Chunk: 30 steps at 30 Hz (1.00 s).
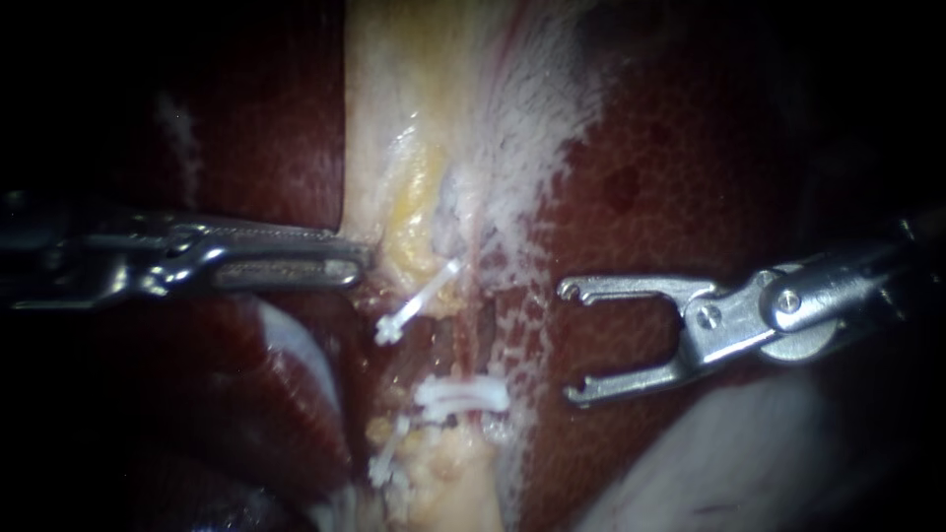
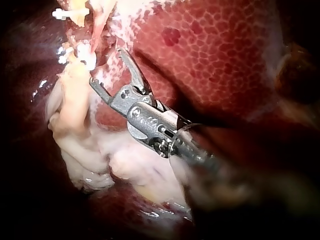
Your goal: Going back second clip right tube
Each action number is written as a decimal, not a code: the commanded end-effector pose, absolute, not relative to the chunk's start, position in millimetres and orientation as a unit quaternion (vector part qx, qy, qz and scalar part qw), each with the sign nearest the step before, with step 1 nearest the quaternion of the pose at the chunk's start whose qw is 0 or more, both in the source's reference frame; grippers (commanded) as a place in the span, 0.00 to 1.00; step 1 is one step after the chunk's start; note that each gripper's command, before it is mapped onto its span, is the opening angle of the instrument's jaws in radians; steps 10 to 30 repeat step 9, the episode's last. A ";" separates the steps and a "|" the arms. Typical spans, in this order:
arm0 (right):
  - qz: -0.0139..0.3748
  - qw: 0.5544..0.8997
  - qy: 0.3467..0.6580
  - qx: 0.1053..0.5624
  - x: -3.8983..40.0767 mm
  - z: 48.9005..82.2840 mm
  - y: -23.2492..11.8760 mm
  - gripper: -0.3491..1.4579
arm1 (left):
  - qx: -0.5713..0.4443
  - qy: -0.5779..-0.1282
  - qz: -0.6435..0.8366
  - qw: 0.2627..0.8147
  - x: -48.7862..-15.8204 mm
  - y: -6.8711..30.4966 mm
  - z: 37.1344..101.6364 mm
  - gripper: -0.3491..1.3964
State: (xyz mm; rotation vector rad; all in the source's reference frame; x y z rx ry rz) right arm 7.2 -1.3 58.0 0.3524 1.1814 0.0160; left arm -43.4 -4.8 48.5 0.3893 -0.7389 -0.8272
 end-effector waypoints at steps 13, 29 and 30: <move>0.007 0.816 0.554 0.165 7.0 58.0 -1.3 0.52 | 0.184 -0.349 -0.390 0.832 -43.3 -4.7 48.7 0.14; 0.007 0.816 0.554 0.165 7.0 58.0 -1.3 0.52 | 0.184 -0.349 -0.390 0.832 -43.3 -4.7 48.7 0.14; 0.007 0.816 0.554 0.165 7.0 58.0 -1.3 0.52 | 0.184 -0.349 -0.390 0.832 -43.3 -4.7 48.7 0.14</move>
